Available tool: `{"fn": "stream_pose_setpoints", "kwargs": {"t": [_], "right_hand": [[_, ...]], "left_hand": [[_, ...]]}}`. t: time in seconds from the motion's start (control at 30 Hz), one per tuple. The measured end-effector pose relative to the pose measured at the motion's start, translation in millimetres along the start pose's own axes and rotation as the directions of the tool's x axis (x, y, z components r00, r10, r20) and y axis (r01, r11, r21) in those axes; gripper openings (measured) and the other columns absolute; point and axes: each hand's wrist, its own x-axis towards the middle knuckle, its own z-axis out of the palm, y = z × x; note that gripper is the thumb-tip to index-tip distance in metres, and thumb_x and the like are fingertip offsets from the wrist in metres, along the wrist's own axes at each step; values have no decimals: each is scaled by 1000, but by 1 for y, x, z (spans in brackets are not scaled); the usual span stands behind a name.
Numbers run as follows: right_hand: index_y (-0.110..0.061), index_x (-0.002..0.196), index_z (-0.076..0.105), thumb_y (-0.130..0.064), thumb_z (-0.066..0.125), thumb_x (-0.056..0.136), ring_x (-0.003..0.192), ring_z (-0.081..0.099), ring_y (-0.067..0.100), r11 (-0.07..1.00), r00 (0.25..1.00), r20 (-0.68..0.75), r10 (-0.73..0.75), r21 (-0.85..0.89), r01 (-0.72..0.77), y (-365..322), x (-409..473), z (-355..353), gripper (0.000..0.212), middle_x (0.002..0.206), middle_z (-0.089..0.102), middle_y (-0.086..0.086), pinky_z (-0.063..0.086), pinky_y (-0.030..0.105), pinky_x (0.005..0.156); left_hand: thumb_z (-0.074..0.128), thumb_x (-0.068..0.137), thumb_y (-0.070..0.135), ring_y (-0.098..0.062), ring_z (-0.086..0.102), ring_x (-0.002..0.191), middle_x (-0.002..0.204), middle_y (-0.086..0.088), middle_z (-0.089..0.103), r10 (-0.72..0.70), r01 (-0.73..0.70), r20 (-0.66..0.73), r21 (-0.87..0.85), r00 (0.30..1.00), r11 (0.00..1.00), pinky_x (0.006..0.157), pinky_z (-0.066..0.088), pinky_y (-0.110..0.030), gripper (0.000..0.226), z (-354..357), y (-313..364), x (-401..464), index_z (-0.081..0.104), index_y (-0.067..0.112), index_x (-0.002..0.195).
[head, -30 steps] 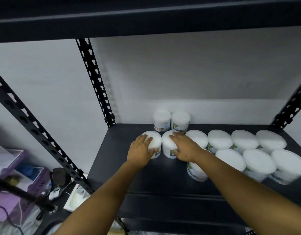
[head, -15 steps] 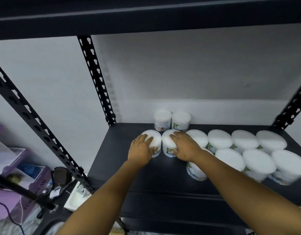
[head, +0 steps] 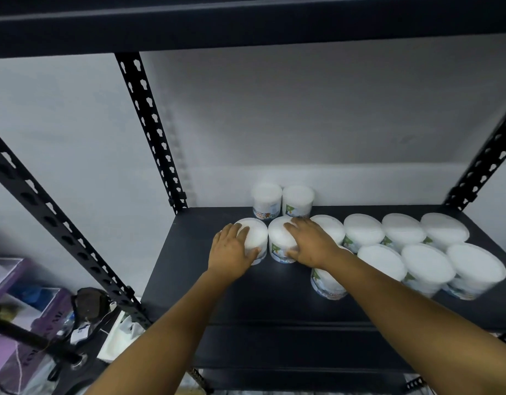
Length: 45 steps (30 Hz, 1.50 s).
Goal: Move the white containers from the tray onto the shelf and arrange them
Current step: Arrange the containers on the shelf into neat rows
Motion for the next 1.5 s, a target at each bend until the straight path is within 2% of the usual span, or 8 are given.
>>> {"fn": "stream_pose_setpoints", "kwargs": {"t": [0.1,0.3,0.47,0.63,0.83,1.17,1.33,1.5], "right_hand": [[-14,145,29,-44,59,86,140,24,29,1000,1000,1,-12,6,12,-2,-3,2,73,153,25,13,19,35,114],[-14,140,36,-42,58,87,133,31,28,1000,999,-34,-4,-31,3,-6,-2,3,64,144,36,12,25,33,110],[-14,144,32,-39,57,88,140,24,29,1000,1000,-26,-6,13,7,-9,-6,5,66,153,25,13,21,34,113],[-13,143,32,-37,56,90,136,29,28,1000,999,-32,15,9,-15,-10,-5,5,63,151,30,11,23,32,111],[-13,145,29,-38,56,90,141,23,26,999,1000,-21,19,27,-18,-11,-7,5,66,155,23,10,18,31,114],[-13,144,31,-38,55,90,140,26,26,999,999,-39,29,24,-28,-14,-7,4,64,153,26,11,21,32,114],[-11,143,32,-36,54,91,138,28,26,999,999,-32,29,19,-28,-14,-6,5,62,151,30,11,22,31,112],[-12,143,32,-38,54,91,140,26,27,1000,999,-41,22,23,-21,-15,-6,4,63,153,26,12,21,32,113]], "left_hand": [[47,90,56,-22,32,134,143,-2,41,-3,4,-27,30,1000,1000,109,23,-35,61,-2,1,3,44,19,139],[48,90,54,-22,30,137,147,-2,39,39,-39,6,-4,999,999,112,22,-36,60,-4,-5,4,43,20,140],[49,90,55,-22,30,136,146,-3,38,34,-34,0,-11,999,999,110,21,-35,62,-3,-3,3,43,19,140],[49,91,48,-22,26,140,151,-2,35,52,-50,29,-63,998,997,114,17,-36,59,-3,-5,2,40,19,142],[46,92,53,-22,29,136,148,-2,36,36,-36,11,-16,999,999,110,22,-35,59,-4,-2,3,41,19,141],[48,92,49,-21,31,136,147,1,39,52,-52,19,2,998,999,109,22,-35,56,-2,-1,2,41,22,141],[47,94,40,-22,27,140,150,2,37,69,-68,30,-49,997,997,113,18,-35,52,1,-3,1,40,22,142],[48,92,50,-23,29,138,149,-2,37,38,-38,9,-5,999,999,112,21,-36,61,-1,2,3,36,20,143]]}}
